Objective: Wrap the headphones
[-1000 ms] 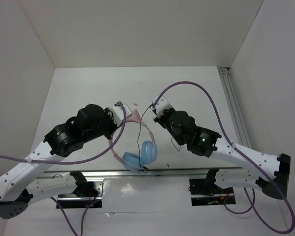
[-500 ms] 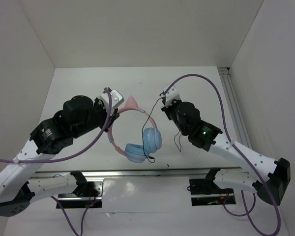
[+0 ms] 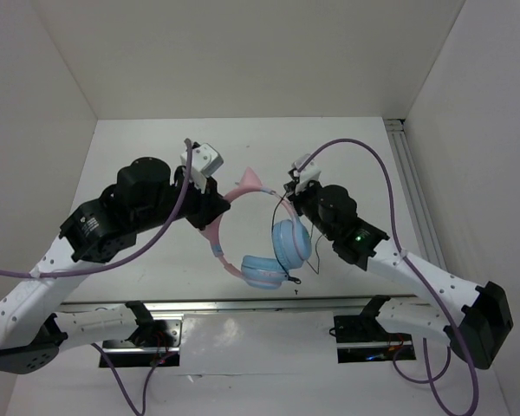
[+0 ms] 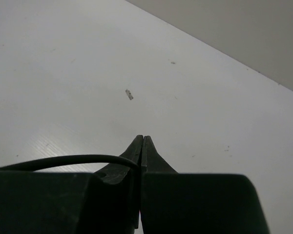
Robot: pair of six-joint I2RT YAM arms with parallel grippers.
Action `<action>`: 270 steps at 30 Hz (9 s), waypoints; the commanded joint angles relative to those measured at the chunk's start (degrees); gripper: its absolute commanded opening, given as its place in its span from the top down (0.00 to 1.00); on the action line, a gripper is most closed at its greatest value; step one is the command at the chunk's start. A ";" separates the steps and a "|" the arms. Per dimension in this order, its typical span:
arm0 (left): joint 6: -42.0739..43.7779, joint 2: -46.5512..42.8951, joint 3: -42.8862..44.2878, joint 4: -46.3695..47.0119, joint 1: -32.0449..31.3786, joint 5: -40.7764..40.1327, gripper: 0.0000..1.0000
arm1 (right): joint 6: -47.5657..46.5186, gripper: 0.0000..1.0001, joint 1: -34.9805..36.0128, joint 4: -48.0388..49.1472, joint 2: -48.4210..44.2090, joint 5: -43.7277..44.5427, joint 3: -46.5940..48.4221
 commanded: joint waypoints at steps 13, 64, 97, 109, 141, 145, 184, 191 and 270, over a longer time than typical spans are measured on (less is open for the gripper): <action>-29.77 -4.81 -3.15 20.07 -0.11 -8.31 1.00 | 9.95 1.00 -3.18 26.25 -4.89 -22.86 -11.35; -60.73 -8.33 -14.85 30.63 18.88 -9.63 1.00 | 19.19 0.89 10.00 53.96 -2.07 -37.19 -18.12; -52.82 2.03 -11.43 27.90 27.22 -13.94 1.00 | 30.18 0.79 16.68 68.46 12.62 -46.43 -14.07; -50.37 2.04 -14.85 30.37 27.23 -22.81 1.00 | 36.68 0.70 17.21 72.33 16.57 -50.38 -12.84; -36.92 5.38 -19.25 19.83 20.91 -48.11 1.00 | 25.89 1.00 18.26 38.53 8.23 -40.58 -0.37; -31.56 4.85 -18.20 16.74 17.48 -50.77 1.00 | 16.67 1.00 18.26 20.79 4.62 -31.87 5.07; -3.07 1.43 -6.15 -9.90 -6.08 -67.46 1.00 | -4.99 1.00 18.26 -20.83 0.13 14.01 26.00; 1.50 -1.30 -8.09 -5.68 -7.31 -54.65 1.00 | -8.93 1.00 18.26 -15.22 1.19 20.80 25.21; -23.81 -16.68 -9.75 21.13 -7.31 -26.94 1.00 | 16.46 0.83 -1.69 44.11 0.40 -40.01 -14.59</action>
